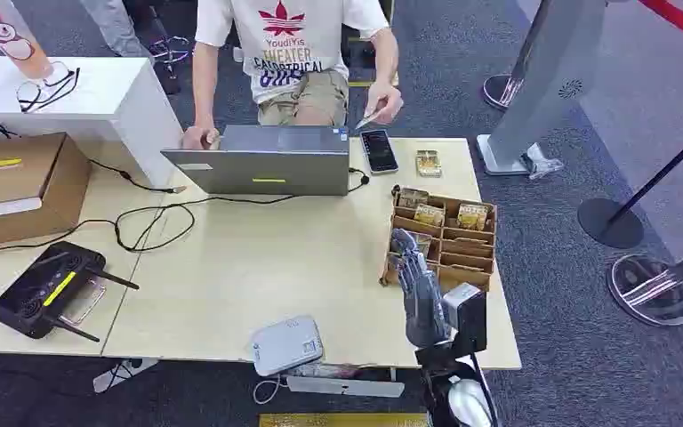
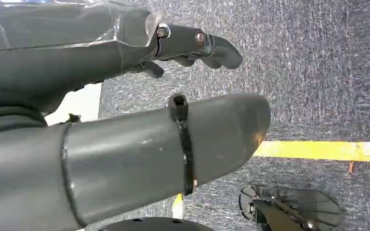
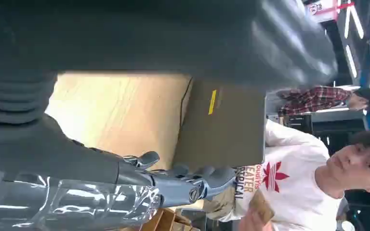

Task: Pass the card to the sensor for recognition and then transmit it.

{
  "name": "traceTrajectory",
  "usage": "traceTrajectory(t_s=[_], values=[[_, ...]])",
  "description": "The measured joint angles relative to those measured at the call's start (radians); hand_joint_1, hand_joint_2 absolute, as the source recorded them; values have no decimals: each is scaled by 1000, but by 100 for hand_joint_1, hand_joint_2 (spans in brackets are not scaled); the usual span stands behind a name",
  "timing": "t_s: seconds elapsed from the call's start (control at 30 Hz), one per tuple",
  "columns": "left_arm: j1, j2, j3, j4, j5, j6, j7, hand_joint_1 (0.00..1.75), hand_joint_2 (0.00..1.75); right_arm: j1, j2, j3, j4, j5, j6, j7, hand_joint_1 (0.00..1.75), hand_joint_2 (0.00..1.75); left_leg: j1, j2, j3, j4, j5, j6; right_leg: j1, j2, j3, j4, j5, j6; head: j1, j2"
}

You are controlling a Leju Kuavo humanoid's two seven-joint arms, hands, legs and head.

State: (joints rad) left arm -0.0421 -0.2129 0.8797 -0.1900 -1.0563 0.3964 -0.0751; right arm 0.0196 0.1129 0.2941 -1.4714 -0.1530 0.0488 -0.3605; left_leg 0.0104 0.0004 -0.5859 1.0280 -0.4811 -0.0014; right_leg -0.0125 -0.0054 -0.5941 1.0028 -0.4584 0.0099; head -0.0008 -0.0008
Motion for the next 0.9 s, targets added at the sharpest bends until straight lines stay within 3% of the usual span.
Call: traceTrajectory(t_s=[0.27,0.53,0.7,0.9], values=[[0,1,0,0,-4,-3,0,0,0,10,-1,-1,-12,10,-8,0,0,175,0,0,0,0,0,0,0,0,0,0,0,0,0,0],[0,4,0,2,-8,-5,0,0,0,7,-1,-4,-38,118,-48,-8,0,175,0,0,0,0,0,0,0,0,0,0,0,0,0,0],[0,5,0,2,-20,-6,0,0,0,-9,-2,-5,-65,252,-135,-37,0,175,0,0,0,0,0,0,0,0,0,0,0,0,0,0],[0,10,-2,3,-42,-13,-9,0,0,-51,-8,-1,-92,520,-379,-98,0,175,0,0,0,0,0,0,0,0,0,0,0,0,0,0]])
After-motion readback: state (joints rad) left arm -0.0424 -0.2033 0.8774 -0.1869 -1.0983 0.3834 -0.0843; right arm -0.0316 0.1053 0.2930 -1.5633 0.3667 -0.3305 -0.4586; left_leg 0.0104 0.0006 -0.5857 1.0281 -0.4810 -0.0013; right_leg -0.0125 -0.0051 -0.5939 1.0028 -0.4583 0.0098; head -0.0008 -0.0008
